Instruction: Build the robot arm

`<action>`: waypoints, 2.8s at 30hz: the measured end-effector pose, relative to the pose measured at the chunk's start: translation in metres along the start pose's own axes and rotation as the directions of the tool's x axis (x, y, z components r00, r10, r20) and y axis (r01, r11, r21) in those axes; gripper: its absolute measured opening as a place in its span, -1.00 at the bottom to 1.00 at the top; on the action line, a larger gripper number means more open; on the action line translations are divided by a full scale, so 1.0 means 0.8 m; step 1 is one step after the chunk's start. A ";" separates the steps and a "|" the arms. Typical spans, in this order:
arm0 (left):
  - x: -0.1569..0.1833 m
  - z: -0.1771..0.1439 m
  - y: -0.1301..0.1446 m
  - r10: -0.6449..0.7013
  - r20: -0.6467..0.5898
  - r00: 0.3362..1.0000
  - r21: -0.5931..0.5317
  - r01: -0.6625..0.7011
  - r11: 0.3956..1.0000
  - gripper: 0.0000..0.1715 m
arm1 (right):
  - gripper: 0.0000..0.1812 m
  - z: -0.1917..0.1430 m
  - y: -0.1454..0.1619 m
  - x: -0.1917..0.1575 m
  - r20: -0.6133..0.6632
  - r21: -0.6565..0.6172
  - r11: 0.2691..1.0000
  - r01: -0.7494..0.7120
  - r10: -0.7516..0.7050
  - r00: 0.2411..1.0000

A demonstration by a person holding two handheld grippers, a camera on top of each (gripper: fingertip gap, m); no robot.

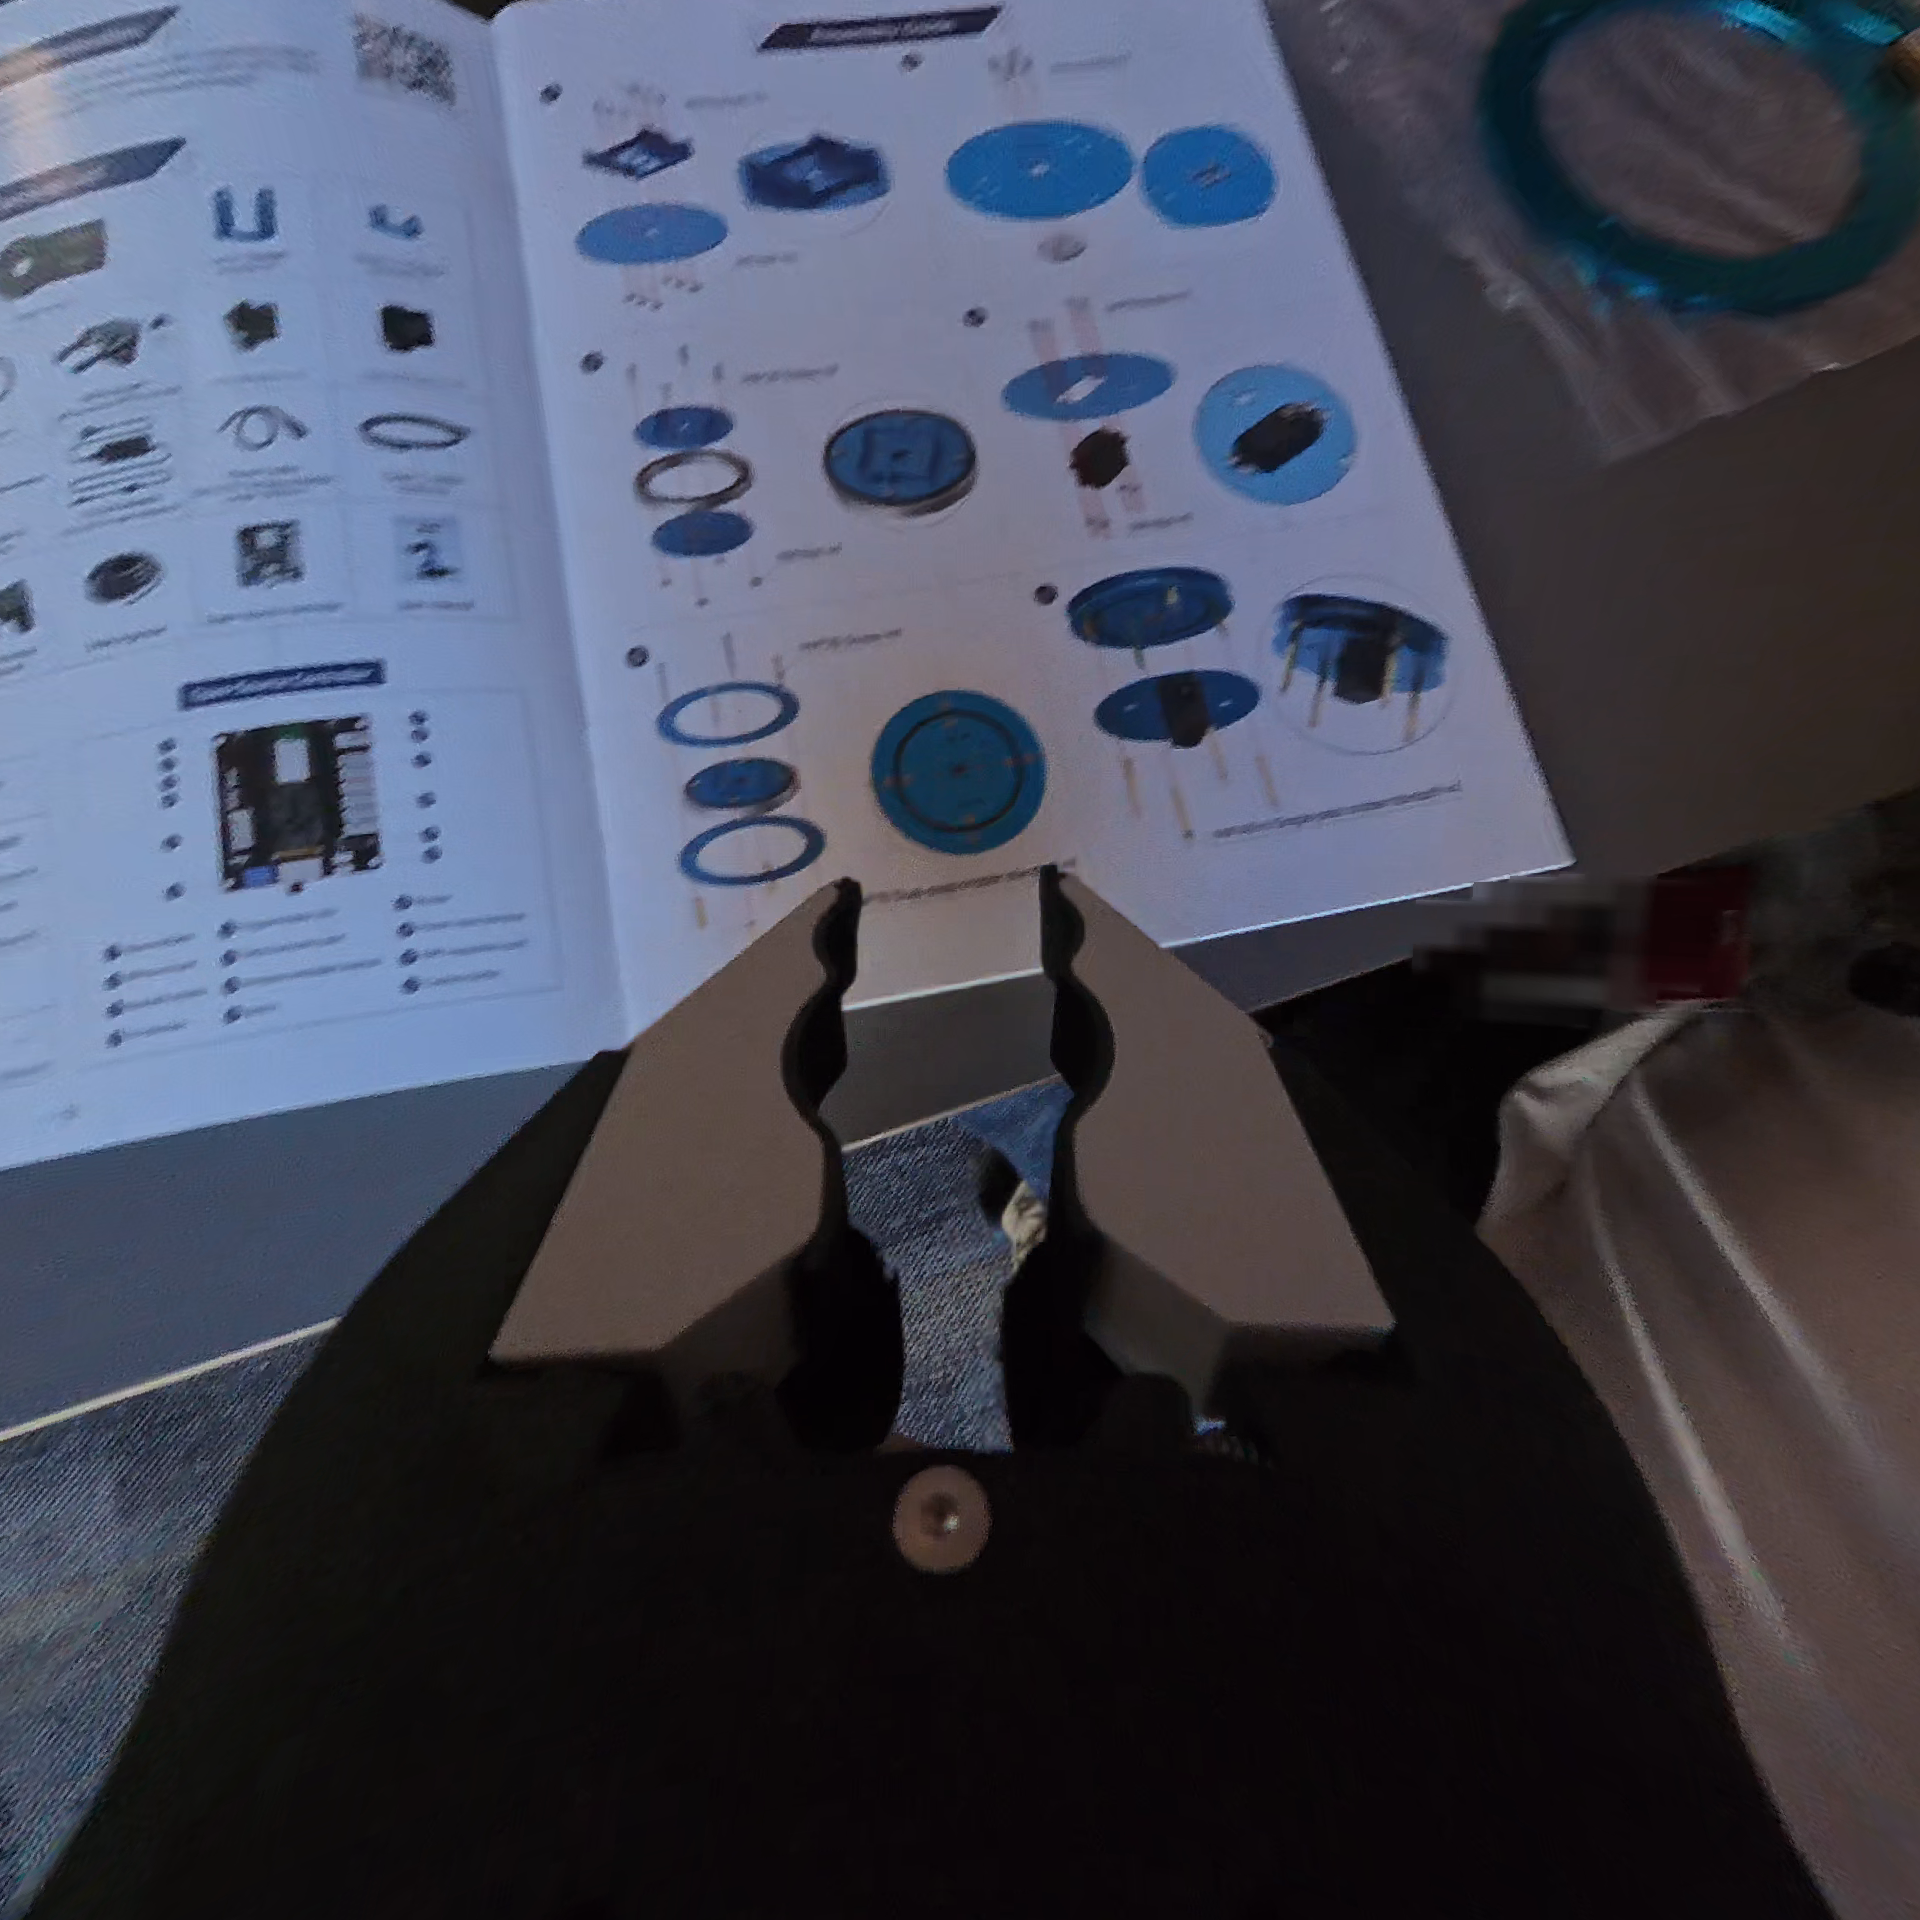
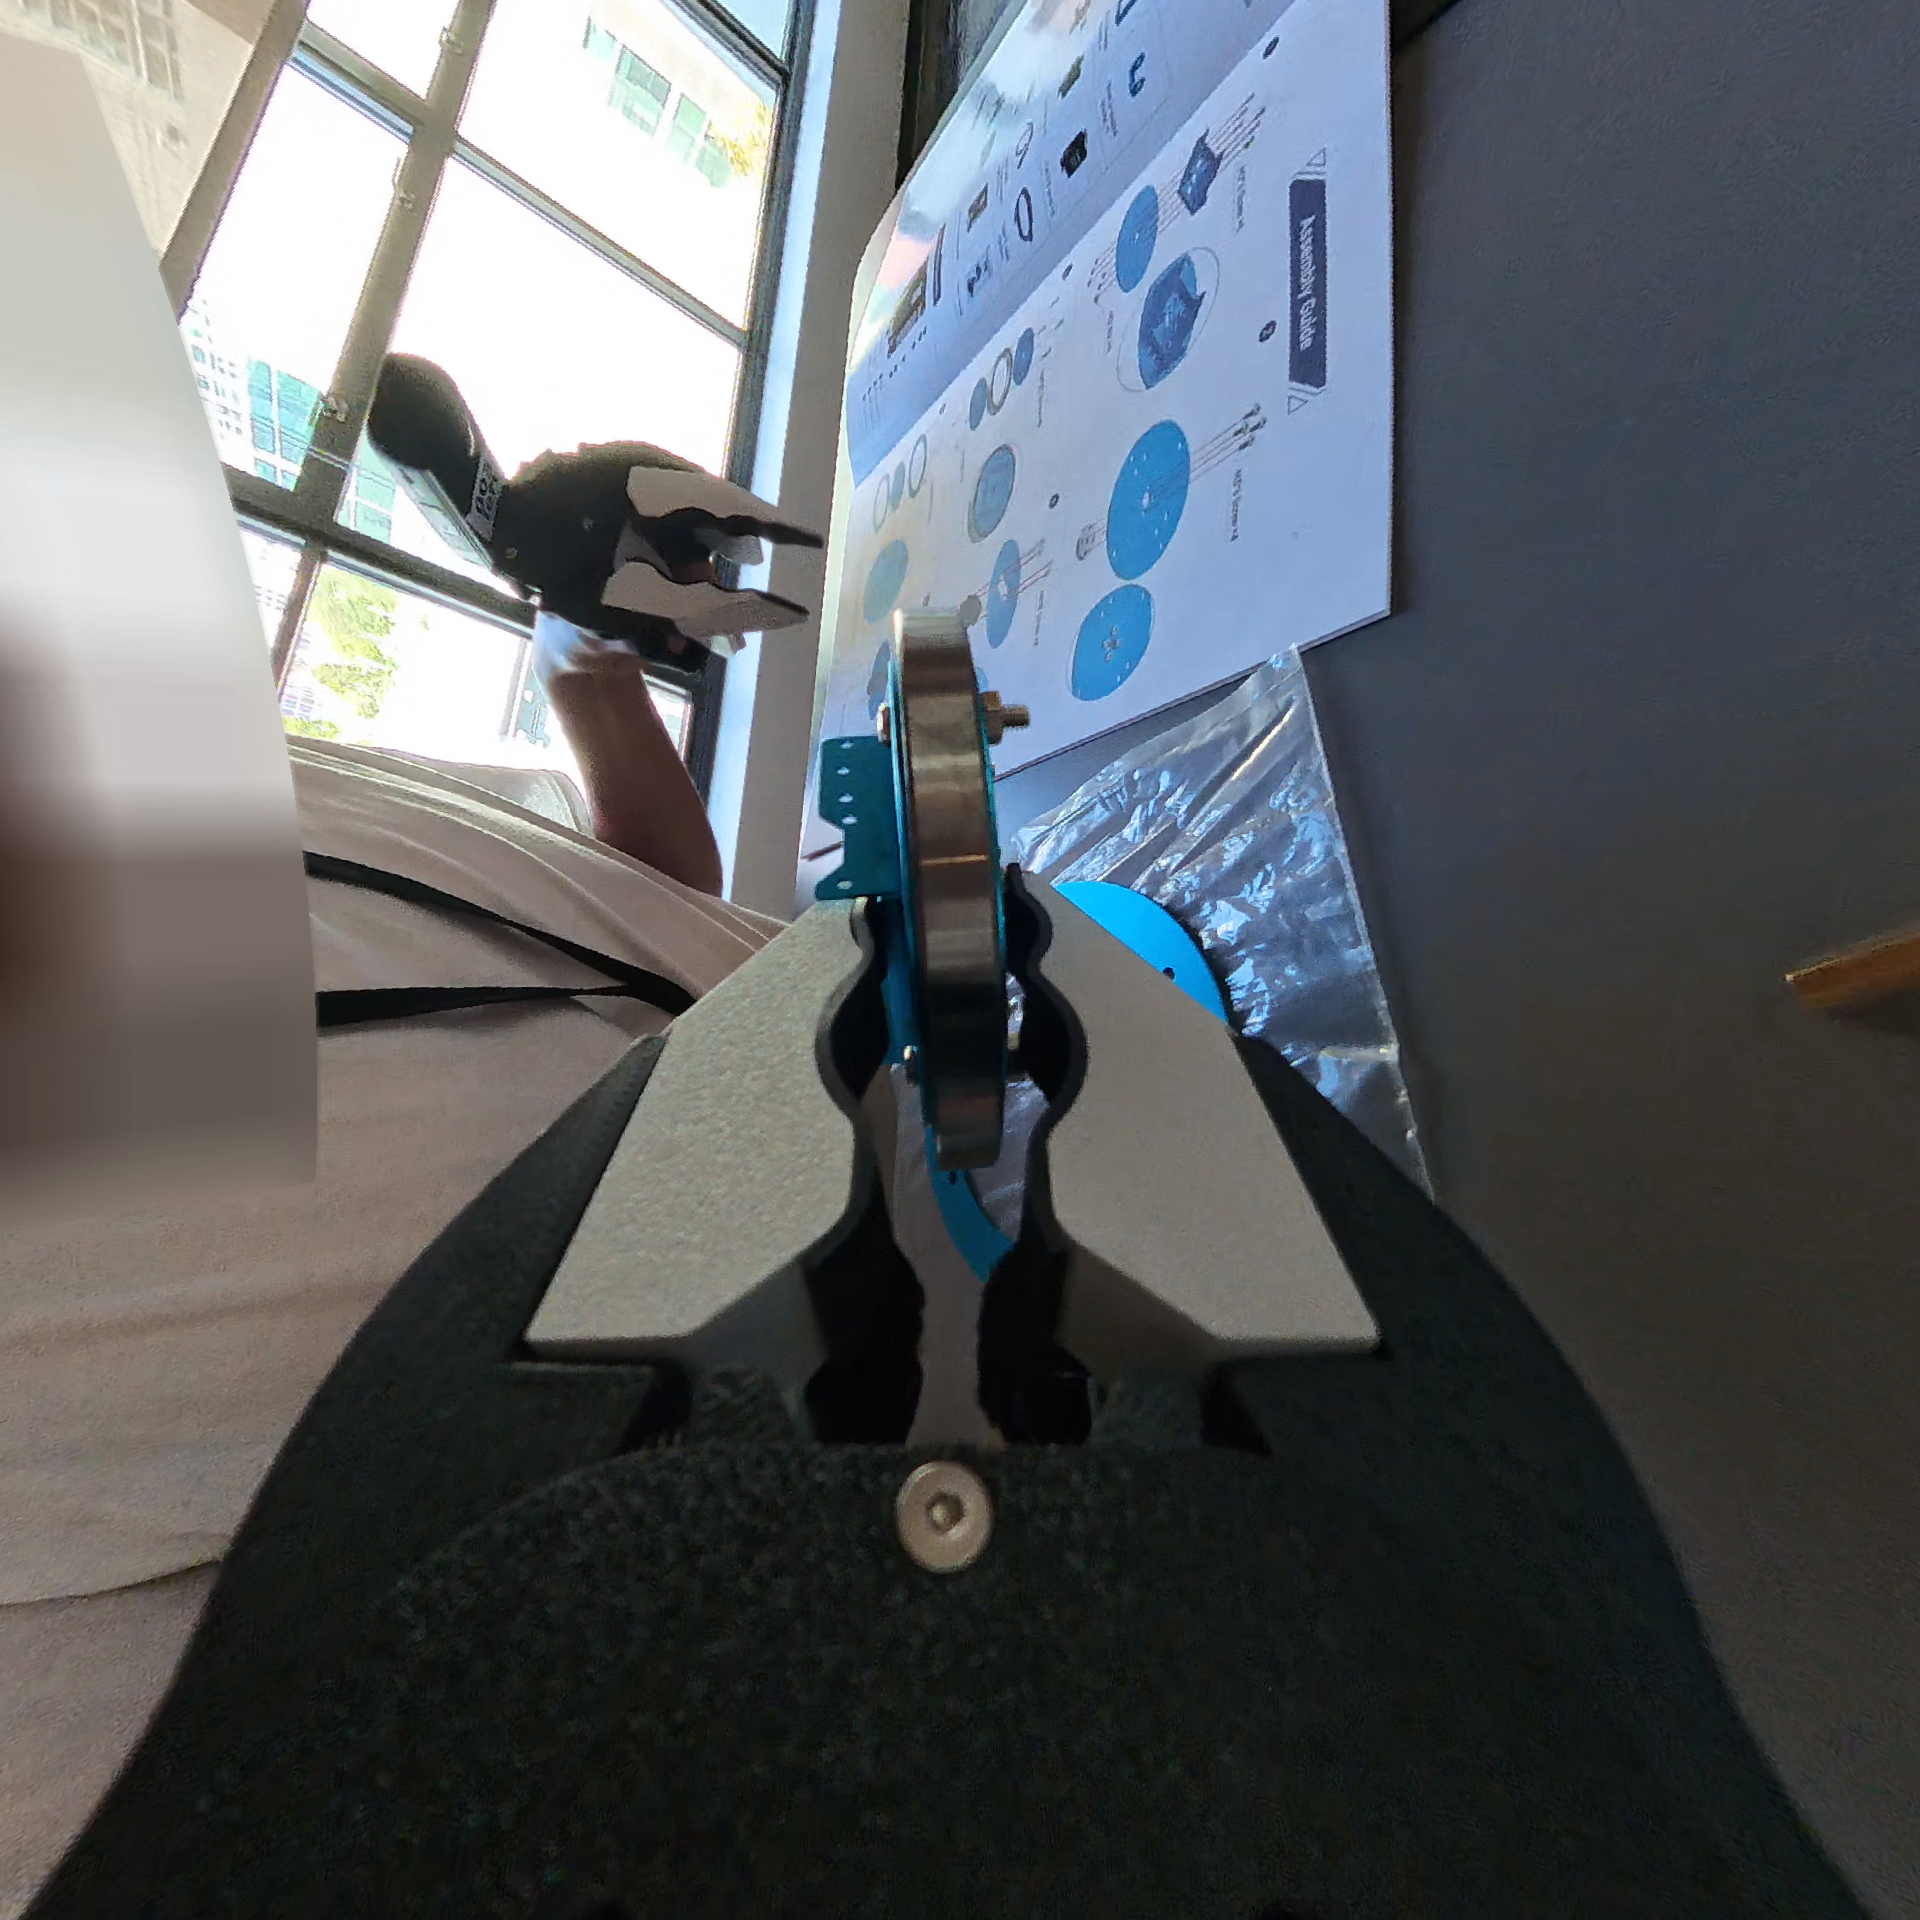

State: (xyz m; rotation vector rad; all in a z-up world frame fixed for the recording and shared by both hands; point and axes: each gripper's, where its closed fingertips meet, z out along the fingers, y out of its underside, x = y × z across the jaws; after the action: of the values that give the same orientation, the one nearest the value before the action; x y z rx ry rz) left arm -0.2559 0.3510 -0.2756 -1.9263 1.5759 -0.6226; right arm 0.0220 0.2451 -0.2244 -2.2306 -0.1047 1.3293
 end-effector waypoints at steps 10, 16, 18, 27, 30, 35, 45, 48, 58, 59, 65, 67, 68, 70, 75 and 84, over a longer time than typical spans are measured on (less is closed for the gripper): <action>-0.021 -0.028 0.004 -0.039 0.030 0.999 -0.001 0.039 0.999 -0.59 | -0.81 -0.012 -0.002 0.007 0.020 0.045 0.999 -0.030 0.029 0.999; -0.025 -0.023 0.013 -0.064 0.039 0.997 -0.025 0.065 0.998 -0.59 | -0.80 -0.010 0.001 0.015 0.000 0.032 0.999 -0.031 0.031 1.000; -0.027 -0.024 0.012 -0.075 0.040 0.996 -0.016 0.075 0.997 -0.60 | -0.80 -0.008 0.003 0.012 0.005 0.026 0.999 -0.023 0.023 1.000; -0.027 -0.028 0.004 -0.085 0.025 0.996 0.017 0.084 0.996 -0.60 | -0.81 -0.007 0.003 0.005 -0.015 0.016 1.000 0.024 -0.023 1.000; -0.018 -0.025 -0.008 -0.093 -0.021 0.995 0.063 0.094 0.994 -0.60 | -0.81 -0.008 0.002 0.009 -0.057 0.021 0.999 0.049 -0.048 0.997; 0.017 -0.002 -0.058 -0.003 -0.153 0.988 0.167 0.029 0.985 -0.60 | -0.80 -0.021 0.001 0.005 -0.273 -0.011 0.973 0.229 -0.223 0.936; 0.145 0.044 -0.219 0.183 -0.568 0.802 0.341 0.027 0.940 -0.56 | -0.80 -0.090 0.038 -0.029 -0.719 -0.393 0.620 0.679 -0.667 0.194; 0.200 0.063 -0.256 0.194 -0.627 0.754 0.357 0.057 0.932 -0.46 | -0.80 -0.101 0.052 -0.027 -0.749 -0.519 0.521 0.678 -0.659 -0.067; 0.298 0.128 -0.307 0.094 -0.652 0.753 0.360 0.198 0.912 0.00 | -0.80 -0.129 0.068 -0.039 -0.574 -0.818 0.360 0.448 -0.550 -0.606; 0.288 0.132 -0.307 0.066 -0.651 0.756 0.347 0.219 0.912 0.00 | -0.80 -0.130 0.069 -0.040 -0.549 -0.835 0.340 0.432 -0.551 -0.628; 0.221 0.130 -0.268 -0.046 -0.636 0.770 0.262 0.271 0.926 -0.04 | -0.80 -0.125 0.084 -0.036 -0.580 -0.814 0.378 0.441 -0.570 -0.582; 0.243 0.113 -0.255 -0.086 -0.752 0.653 0.177 0.326 0.929 -0.04 | -0.80 -0.101 0.081 -0.047 -0.530 -0.847 0.313 0.430 -0.561 -0.636; 0.253 0.106 -0.253 -0.127 -0.806 0.578 0.123 0.374 0.919 -0.05 | -0.80 -0.085 0.079 -0.053 -0.500 -0.864 0.266 0.427 -0.553 -0.666; 0.269 0.093 -0.252 -0.221 -0.886 0.408 -0.006 0.467 0.884 -0.08 | -0.80 -0.055 0.080 -0.059 -0.433 -0.896 0.181 0.405 -0.553 -0.711; 0.272 0.087 -0.252 -0.360 -0.924 0.127 -0.215 0.605 0.767 -0.45 | -0.80 -0.035 0.072 -0.065 -0.361 -0.930 0.122 0.346 -0.467 -0.807; 0.257 0.095 -0.239 -0.398 -0.916 0.047 -0.274 0.651 0.708 -0.84 | -0.80 -0.010 0.061 -0.073 -0.280 -0.954 0.018 0.298 -0.401 -0.872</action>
State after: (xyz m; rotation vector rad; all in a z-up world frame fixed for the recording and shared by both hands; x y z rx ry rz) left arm -0.0275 0.1874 -0.2003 -1.9619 1.0393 -2.6277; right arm -0.0111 0.1809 -0.1985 -1.3094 -1.0802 -1.5607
